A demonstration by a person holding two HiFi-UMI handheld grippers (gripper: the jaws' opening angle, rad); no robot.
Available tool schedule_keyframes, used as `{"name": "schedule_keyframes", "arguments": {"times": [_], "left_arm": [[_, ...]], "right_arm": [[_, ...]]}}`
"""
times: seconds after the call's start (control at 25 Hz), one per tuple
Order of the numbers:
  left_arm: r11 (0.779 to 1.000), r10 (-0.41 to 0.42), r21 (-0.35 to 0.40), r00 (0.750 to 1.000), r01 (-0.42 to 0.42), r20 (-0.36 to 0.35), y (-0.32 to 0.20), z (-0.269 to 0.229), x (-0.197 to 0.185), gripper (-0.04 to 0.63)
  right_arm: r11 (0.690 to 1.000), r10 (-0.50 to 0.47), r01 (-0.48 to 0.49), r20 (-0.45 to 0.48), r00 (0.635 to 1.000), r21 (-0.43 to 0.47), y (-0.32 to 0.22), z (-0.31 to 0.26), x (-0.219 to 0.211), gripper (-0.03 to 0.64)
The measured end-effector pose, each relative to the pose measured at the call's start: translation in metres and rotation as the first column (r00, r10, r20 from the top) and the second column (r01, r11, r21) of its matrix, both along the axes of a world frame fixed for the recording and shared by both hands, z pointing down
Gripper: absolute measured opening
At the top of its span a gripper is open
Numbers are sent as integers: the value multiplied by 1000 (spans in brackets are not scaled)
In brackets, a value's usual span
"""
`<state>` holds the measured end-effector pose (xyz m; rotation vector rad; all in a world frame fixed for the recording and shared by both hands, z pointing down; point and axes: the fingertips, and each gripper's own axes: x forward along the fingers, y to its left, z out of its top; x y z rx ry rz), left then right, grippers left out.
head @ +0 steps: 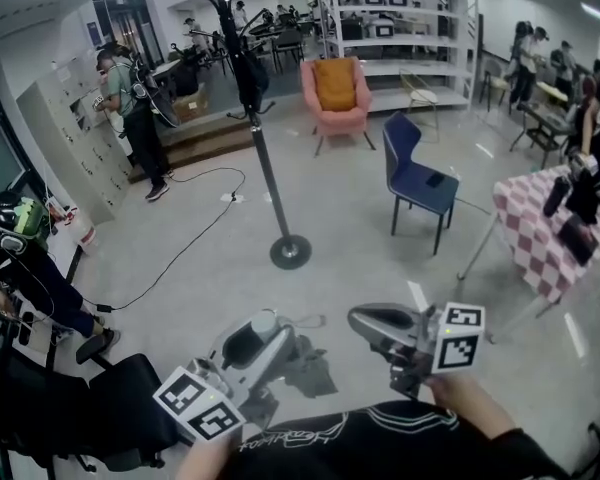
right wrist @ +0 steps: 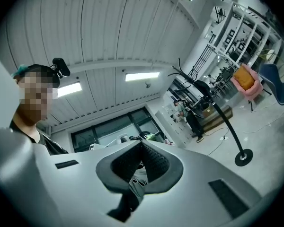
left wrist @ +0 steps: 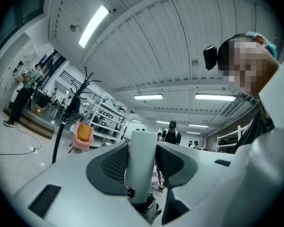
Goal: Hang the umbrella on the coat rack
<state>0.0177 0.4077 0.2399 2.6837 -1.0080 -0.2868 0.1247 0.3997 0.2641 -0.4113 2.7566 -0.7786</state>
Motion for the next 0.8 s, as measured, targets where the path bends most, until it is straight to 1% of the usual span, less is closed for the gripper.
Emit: {"name": "schedule_keyframes", "arguments": {"times": [0.32, 0.48, 0.64, 0.8], "left_arm": [[999, -42, 9, 999, 42, -21, 8, 4, 35, 169], [998, -58, -4, 998, 58, -39, 15, 9, 46, 169], [998, -52, -24, 998, 51, -41, 19, 12, 56, 170], [998, -53, -33, 998, 52, -40, 15, 16, 57, 170]], "right_arm": [[1000, -13, 13, 8, 1000, 14, 10, 5, 43, 12], [1000, -17, 17, 2, 1000, 13, 20, 12, 59, 12], [1000, -8, 8, 2, 1000, 1, 22, 16, 70, 12], [1000, 1, -1, 6, 1000, -8, 17, 20, 73, 12]]}}
